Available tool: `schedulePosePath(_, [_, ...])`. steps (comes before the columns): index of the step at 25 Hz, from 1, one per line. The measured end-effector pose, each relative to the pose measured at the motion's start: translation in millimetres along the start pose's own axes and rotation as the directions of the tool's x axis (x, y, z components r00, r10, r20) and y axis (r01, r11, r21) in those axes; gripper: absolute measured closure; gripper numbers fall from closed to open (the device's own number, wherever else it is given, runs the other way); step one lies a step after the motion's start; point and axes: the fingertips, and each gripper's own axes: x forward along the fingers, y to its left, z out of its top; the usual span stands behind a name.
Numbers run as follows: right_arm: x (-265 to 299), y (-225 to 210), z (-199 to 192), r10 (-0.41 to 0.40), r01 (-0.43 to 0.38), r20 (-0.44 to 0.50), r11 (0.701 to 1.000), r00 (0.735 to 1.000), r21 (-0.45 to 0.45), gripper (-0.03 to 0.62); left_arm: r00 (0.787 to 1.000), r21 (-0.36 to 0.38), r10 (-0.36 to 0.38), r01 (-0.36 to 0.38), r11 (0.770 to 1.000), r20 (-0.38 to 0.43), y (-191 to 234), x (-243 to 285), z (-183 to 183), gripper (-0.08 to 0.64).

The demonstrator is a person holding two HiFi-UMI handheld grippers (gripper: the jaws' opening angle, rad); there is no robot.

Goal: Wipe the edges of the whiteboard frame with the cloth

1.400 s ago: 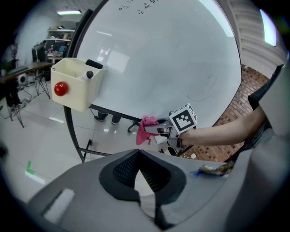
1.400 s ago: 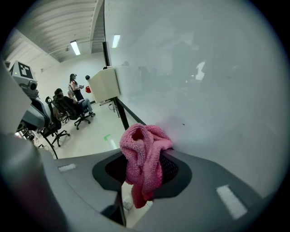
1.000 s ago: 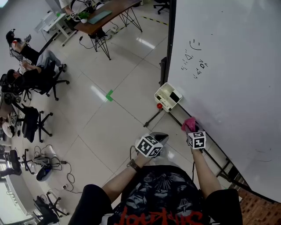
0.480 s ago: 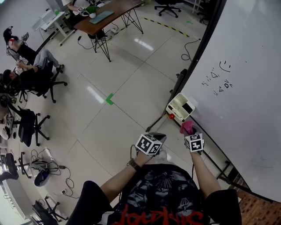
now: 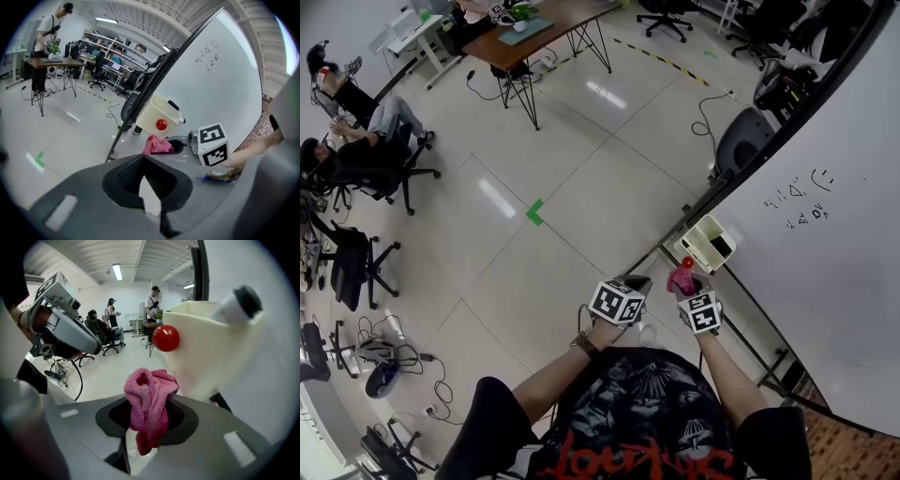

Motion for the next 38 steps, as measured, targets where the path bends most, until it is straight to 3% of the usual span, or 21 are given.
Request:
schedulePosePath(3, [0,26,30,0.033,-0.033,0.04,0.999,0.999,-0.008,0.465,1.0,-0.008,0.008,-0.008,1.0,-0.026,13,-9,-3,0.561])
schedulePosePath(6, [-9,51,77,0.067,-0.065,0.147,0.998,0.987,-0.021,0.466,0.998,-0.059,0.009,-0.012,0.998,-0.055,28,-13,-12,0.561])
schedulePosePath(9, [-37,53,134,0.052,-0.052,0.296,0.999,0.954,-0.007,0.466,0.998,-0.073,0.014,-0.018,0.997,-0.057,35,-18,-12,0.561])
schedulePosePath(12, [-57,29,173,-0.007,-0.006,0.383,0.999,0.924,0.031,0.466,0.999,-0.059,0.013,-0.015,0.998,-0.036,36,-23,-6,0.561])
schedulePosePath(19, [-84,-36,191,-0.162,0.12,0.398,0.984,0.903,0.129,0.466,0.995,0.016,0.017,-0.018,1.0,0.095,22,-45,31,0.561])
schedulePosePath(23, [-104,-55,205,-0.214,0.168,0.42,0.975,0.882,0.143,0.466,0.993,0.079,0.051,-0.059,0.995,0.103,21,-47,36,0.561])
schedulePosePath(27, [-133,-62,235,-0.244,0.214,0.457,0.97,0.855,0.119,0.466,0.997,0.114,0.015,-0.024,0.993,0.072,15,-54,29,0.563])
schedulePosePath(33, [-174,-66,297,-0.19,0.24,0.471,0.97,0.862,-0.046,0.465,0.989,0.19,-0.056,0.03,0.981,0.134,17,-76,55,0.563])
schedulePosePath(38, [-227,-88,334,-0.258,0.317,0.51,0.948,0.82,-0.029,0.465,0.99,0.244,-0.097,0.069,0.967,0.106,6,-66,62,0.563])
